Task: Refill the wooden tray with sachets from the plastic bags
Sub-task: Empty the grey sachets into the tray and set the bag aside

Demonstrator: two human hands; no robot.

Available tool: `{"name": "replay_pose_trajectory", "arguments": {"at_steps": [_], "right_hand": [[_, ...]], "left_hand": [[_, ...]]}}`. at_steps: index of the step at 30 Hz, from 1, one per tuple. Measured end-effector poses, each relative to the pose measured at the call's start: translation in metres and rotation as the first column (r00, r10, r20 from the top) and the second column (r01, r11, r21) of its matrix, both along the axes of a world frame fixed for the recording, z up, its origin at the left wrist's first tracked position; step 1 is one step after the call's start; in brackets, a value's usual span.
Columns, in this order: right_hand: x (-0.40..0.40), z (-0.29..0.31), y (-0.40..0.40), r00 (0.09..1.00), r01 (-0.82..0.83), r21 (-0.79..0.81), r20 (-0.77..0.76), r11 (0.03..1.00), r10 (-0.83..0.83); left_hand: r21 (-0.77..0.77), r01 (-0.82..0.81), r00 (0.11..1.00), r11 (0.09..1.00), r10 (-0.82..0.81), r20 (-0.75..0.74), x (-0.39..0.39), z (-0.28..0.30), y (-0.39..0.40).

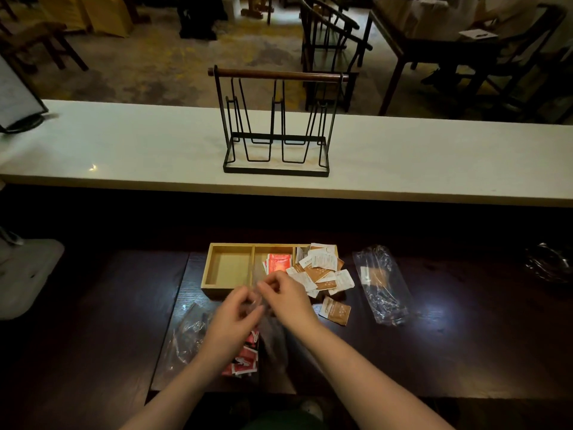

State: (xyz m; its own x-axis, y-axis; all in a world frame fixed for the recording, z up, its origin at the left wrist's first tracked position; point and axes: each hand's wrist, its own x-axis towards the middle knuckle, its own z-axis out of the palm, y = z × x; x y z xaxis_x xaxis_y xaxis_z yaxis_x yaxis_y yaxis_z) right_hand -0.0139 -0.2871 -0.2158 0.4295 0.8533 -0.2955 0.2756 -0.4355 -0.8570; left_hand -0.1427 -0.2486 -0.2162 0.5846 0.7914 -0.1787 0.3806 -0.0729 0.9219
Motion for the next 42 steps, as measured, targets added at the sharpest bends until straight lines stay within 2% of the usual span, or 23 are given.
{"name": "replay_pose_trajectory", "arguments": {"at_steps": [1, 3, 4, 7, 11, 13, 16, 18, 22, 25, 28, 33, 36, 42], "right_hand": [[-0.001, -0.001, 0.000, 0.998, -0.008, -0.020, 0.067, 1.000, 0.009], [-0.002, -0.006, -0.003, 0.990, -0.019, -0.027, 0.139, 0.999, 0.023], [-0.002, -0.008, -0.005, 0.990, -0.027, -0.016, 0.140, 1.000, 0.029], [-0.003, -0.012, -0.009, 0.990, -0.024, 0.035, 0.139, 0.999, 0.018], [-0.004, -0.017, -0.011, 0.981, 0.017, 0.078, 0.193, 0.997, -0.032], [-0.005, -0.018, -0.012, 0.974, 0.013, 0.089, 0.226, 0.996, -0.033], [-0.007, -0.016, -0.015, 0.969, -0.040, 0.077, 0.245, 0.996, 0.020], [-0.010, -0.014, -0.017, 0.961, -0.105, 0.030, 0.259, 0.994, 0.094], [-0.012, -0.012, -0.019, 0.937, -0.201, -0.021, 0.286, 0.979, 0.199], [-0.011, -0.008, -0.019, 0.953, -0.162, 0.001, 0.258, 0.987, 0.156], [-0.009, -0.005, -0.019, 0.971, -0.105, 0.019, 0.218, 0.994, 0.098], [-0.008, -0.006, -0.018, 0.985, -0.119, -0.001, 0.127, 0.993, 0.118], [-0.006, -0.006, -0.019, 0.981, -0.079, 0.018, 0.181, 0.997, 0.074], [0.007, -0.001, -0.019, 0.992, -0.047, -0.002, 0.114, 0.999, 0.047]], "left_hand": [[-0.183, -0.051, 0.995, 0.982, 0.066, 0.075, 0.002, -0.001, 0.001], [-0.542, -0.109, 0.959, 0.833, 0.232, 0.165, 0.004, -0.004, 0.006], [-0.631, -0.116, 0.945, 0.767, 0.280, 0.167, 0.005, -0.006, 0.010], [-0.773, -0.136, 0.920, 0.620, 0.368, 0.134, 0.008, -0.010, 0.015], [-0.846, -0.184, 0.885, 0.500, 0.459, 0.078, 0.015, -0.014, 0.010], [-0.824, -0.195, 0.900, 0.533, 0.431, 0.066, 0.016, -0.015, 0.009], [-0.714, -0.205, 0.948, 0.670, 0.318, 0.027, 0.015, -0.014, 0.009], [-0.655, -0.192, 0.964, 0.731, 0.266, 0.014, 0.013, -0.015, 0.009], [-0.596, -0.184, 0.975, 0.782, 0.221, -0.010, 0.012, -0.015, 0.009], [-0.562, -0.175, 0.979, 0.808, 0.204, -0.013, 0.012, -0.014, 0.008], [-0.573, -0.161, 0.977, 0.803, 0.212, 0.022, 0.012, -0.015, 0.008], [-0.717, -0.144, 0.959, 0.682, 0.274, 0.067, 0.010, -0.017, 0.008], [-0.702, -0.102, 0.974, 0.704, 0.216, 0.074, 0.009, -0.016, 0.008], [-0.709, -0.068, 0.977, 0.702, 0.190, 0.095, 0.006, -0.019, 0.008]]}}
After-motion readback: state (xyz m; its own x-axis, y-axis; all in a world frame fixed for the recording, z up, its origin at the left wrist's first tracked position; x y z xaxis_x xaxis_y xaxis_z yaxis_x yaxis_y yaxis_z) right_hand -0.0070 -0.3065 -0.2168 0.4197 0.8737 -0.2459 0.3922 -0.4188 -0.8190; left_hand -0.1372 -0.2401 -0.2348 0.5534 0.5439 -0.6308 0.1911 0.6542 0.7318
